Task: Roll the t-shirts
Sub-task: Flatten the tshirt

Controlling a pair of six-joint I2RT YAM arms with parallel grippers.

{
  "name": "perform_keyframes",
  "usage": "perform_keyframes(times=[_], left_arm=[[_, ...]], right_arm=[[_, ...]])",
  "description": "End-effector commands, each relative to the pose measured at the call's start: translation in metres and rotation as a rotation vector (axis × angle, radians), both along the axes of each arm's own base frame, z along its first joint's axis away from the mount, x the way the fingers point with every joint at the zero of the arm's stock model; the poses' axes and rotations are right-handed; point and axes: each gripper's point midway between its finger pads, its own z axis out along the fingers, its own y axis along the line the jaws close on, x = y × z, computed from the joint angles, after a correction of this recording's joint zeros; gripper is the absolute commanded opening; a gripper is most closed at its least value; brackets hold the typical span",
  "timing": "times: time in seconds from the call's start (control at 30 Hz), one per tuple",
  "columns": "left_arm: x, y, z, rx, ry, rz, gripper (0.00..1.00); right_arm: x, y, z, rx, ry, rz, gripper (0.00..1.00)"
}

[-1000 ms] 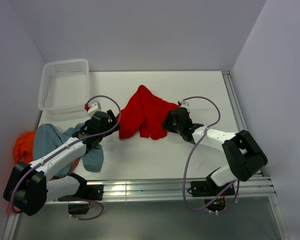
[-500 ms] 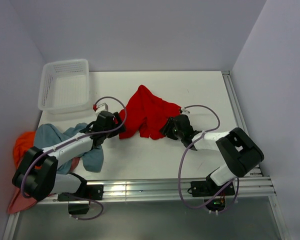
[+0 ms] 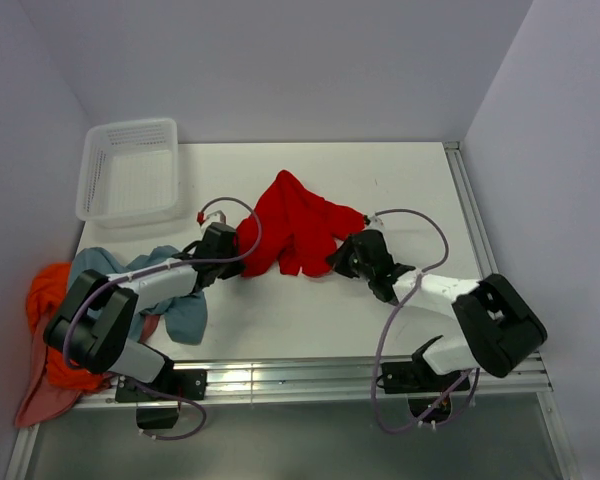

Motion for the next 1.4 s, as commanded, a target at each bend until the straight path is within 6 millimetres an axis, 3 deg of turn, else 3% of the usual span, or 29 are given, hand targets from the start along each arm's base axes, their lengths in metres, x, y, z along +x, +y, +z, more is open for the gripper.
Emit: perform_keyframes(times=[0.0, 0.1, 0.23, 0.43, 0.53, 0.63, 0.7, 0.8, 0.97, 1.1, 1.33, 1.37], left_arm=[[0.019, -0.028, 0.025, -0.071, -0.058, -0.076, 0.0], [0.025, -0.025, 0.035, -0.042, -0.063, -0.063, 0.0], [0.027, -0.005, 0.07, 0.008, -0.127, 0.0, 0.0], [0.02, 0.045, 0.155, 0.094, -0.275, 0.166, 0.0], [0.004, 0.058, 0.201, 0.037, -0.362, 0.208, 0.0], [-0.008, 0.065, 0.231, -0.014, -0.438, 0.214, 0.0], [-0.011, 0.067, 0.241, -0.026, -0.462, 0.214, 0.0], [-0.011, 0.071, 0.241, -0.007, -0.465, 0.227, 0.0], [0.002, 0.069, 0.202, 0.053, -0.39, 0.253, 0.0], [0.018, 0.065, 0.183, 0.076, -0.368, 0.283, 0.0], [0.047, 0.054, 0.194, 0.099, -0.366, 0.298, 0.0], [0.049, 0.053, 0.193, 0.104, -0.366, 0.297, 0.0]], right_arm=[[-0.002, -0.019, 0.02, -0.055, -0.066, -0.046, 0.0], [-0.011, -0.031, 0.034, -0.07, -0.096, -0.066, 0.0], [-0.026, -0.049, 0.052, -0.103, -0.103, -0.081, 0.0], [-0.046, -0.072, 0.11, -0.08, -0.213, -0.119, 0.0], [-0.055, -0.078, 0.15, -0.047, -0.285, -0.112, 0.0], [-0.065, -0.082, 0.173, -0.041, -0.31, -0.097, 0.0], [-0.066, -0.086, 0.179, -0.066, -0.317, -0.098, 0.0], [-0.054, -0.098, 0.186, -0.156, -0.3, -0.152, 0.0], [-0.031, -0.107, 0.163, -0.243, -0.246, -0.218, 0.0], [-0.012, -0.1, 0.155, -0.194, -0.232, -0.192, 0.0], [0.016, -0.098, 0.128, -0.245, -0.146, -0.18, 0.0], [0.026, -0.106, 0.129, -0.234, -0.151, -0.214, 0.0]])
